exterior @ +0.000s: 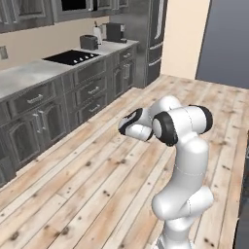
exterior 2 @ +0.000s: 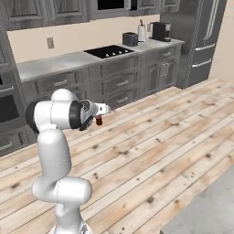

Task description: Place the large bottle from the dining counter next to the other large bottle outside the sink, and place the small bottle from the dining counter next to the other small bottle inside the sink.

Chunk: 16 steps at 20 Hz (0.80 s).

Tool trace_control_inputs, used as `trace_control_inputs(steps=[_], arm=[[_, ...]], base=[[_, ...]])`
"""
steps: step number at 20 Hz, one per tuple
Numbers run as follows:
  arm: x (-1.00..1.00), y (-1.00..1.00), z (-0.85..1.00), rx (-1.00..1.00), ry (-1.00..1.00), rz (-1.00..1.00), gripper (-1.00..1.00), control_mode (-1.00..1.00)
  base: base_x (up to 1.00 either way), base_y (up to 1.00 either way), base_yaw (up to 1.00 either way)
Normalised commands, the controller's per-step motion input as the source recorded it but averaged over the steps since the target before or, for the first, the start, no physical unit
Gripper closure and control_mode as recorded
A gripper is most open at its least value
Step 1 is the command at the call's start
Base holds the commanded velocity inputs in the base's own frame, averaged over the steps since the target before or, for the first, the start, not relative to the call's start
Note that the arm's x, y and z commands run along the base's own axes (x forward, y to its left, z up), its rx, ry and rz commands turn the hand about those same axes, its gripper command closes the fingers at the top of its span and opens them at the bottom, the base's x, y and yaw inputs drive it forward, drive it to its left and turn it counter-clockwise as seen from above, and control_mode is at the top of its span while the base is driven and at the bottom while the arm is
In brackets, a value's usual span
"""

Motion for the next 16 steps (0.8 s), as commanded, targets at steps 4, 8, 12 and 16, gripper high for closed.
trace_control_inputs(steps=[4,8,12,16], arm=[[0.0,0.0,0.0,0.0,0.0,0.0,1.0,1.0],[0.0,0.0,0.0,0.0,0.0,0.0,1.0,1.0],[0.0,0.0,0.0,0.0,0.0,0.0,1.0,1.0],[0.0,0.0,0.0,0.0,0.0,0.0,1.0,1.0]], base=[[0.85,0.0,-0.21],[0.97,0.0,-0.2],[0.98,0.0,-0.2],[0.85,0.0,-0.28]])
